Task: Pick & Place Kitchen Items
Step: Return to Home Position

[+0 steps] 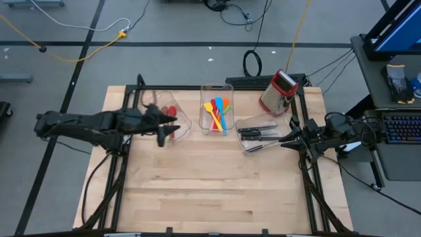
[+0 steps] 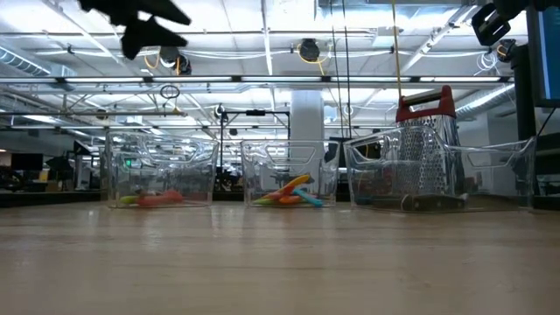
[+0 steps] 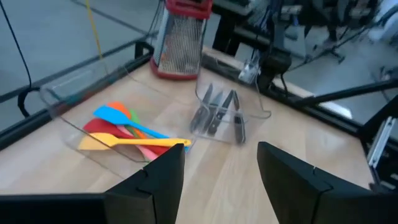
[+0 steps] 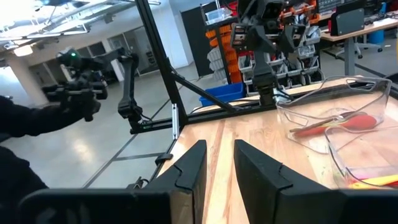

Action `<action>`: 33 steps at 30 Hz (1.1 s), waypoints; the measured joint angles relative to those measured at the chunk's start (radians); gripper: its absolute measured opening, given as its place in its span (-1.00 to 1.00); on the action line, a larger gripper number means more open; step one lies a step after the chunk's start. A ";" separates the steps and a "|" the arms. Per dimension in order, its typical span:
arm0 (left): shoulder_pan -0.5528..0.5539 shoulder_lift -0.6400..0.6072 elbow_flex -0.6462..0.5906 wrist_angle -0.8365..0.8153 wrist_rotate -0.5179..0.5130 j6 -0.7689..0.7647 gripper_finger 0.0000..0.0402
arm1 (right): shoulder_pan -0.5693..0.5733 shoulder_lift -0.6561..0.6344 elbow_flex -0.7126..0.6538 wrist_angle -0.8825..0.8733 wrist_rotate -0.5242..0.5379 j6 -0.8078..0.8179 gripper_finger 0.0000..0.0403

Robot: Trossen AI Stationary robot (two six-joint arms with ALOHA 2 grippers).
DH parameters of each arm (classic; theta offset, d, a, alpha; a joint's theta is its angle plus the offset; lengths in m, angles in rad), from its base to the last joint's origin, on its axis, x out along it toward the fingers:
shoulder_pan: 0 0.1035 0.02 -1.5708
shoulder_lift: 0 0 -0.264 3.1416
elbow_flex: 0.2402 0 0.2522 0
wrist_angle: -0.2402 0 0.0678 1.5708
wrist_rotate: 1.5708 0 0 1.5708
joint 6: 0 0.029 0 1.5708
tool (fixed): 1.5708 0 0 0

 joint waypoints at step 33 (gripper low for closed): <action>-0.001 -0.836 -0.515 -0.054 0.023 0.108 0.03 | 0.000 0.000 -0.001 0.001 -0.051 0.006 -0.64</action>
